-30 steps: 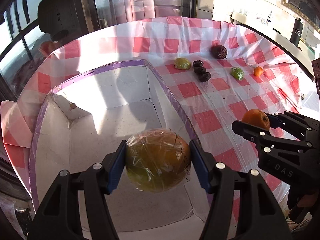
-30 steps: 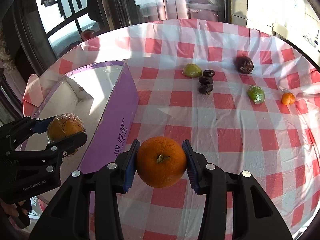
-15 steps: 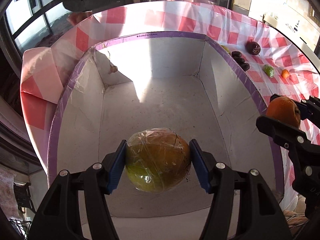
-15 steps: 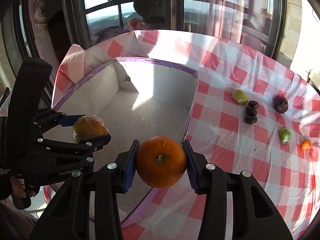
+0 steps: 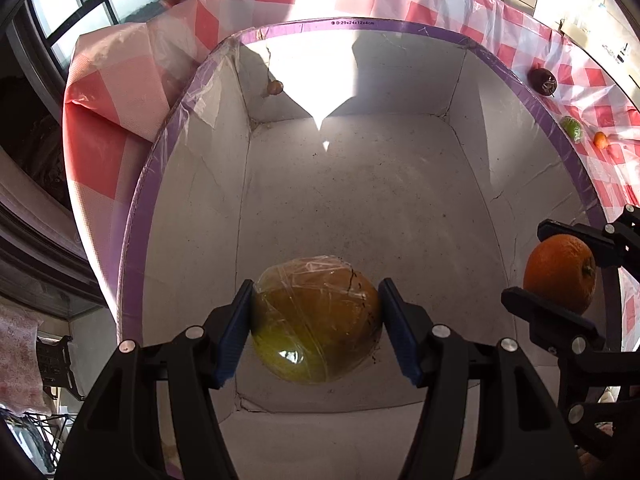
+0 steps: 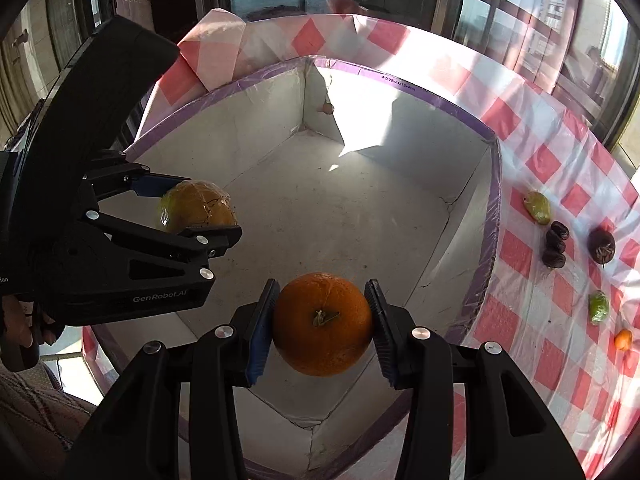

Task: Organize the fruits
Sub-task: 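Open both grippers to drop the yellow fruit and orange into the box, then move both grippers back over the tablecloth toward the remaining fruits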

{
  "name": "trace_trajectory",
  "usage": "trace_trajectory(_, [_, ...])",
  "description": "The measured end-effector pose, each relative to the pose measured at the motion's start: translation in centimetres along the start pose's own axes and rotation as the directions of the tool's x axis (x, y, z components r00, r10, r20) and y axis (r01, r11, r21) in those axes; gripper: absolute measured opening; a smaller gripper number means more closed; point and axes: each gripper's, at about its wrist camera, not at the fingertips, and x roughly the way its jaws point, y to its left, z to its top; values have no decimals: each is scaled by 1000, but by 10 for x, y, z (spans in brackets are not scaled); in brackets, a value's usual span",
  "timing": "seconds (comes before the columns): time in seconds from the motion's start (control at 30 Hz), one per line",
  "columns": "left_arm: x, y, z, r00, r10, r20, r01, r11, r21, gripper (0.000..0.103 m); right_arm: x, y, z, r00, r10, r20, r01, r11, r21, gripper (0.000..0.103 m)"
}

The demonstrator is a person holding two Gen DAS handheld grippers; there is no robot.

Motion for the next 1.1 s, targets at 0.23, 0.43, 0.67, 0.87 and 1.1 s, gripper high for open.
trace_trajectory(0.23, [11, -1, -6, 999, -11, -49, 11, 1000, 11, 63, 3, 10, 0, 1000, 1, -12, -1, 999, -32, 71])
trace_trajectory(0.43, [16, -4, -7, 997, -21, -80, 24, 999, 35, 66, 4, 12, -2, 999, -17, -28, 16, 999, -44, 71])
trace_trajectory(0.67, [20, 2, -19, 985, -67, -161, 69, 998, 8, 64, 1, 21, -11, 998, 20, -56, -24, 998, -63, 71])
trace_trajectory(0.87, [16, 6, -37, 973, -79, -219, 78, 997, -16, 64, -8, 33, -22, 994, 84, -69, -91, 990, -105, 71])
trace_trajectory(1.1, [-2, -1, -29, 983, 16, -181, -20, 1000, -20, 72, -57, -5, -24, 981, 79, 177, -87, 996, 33, 75])
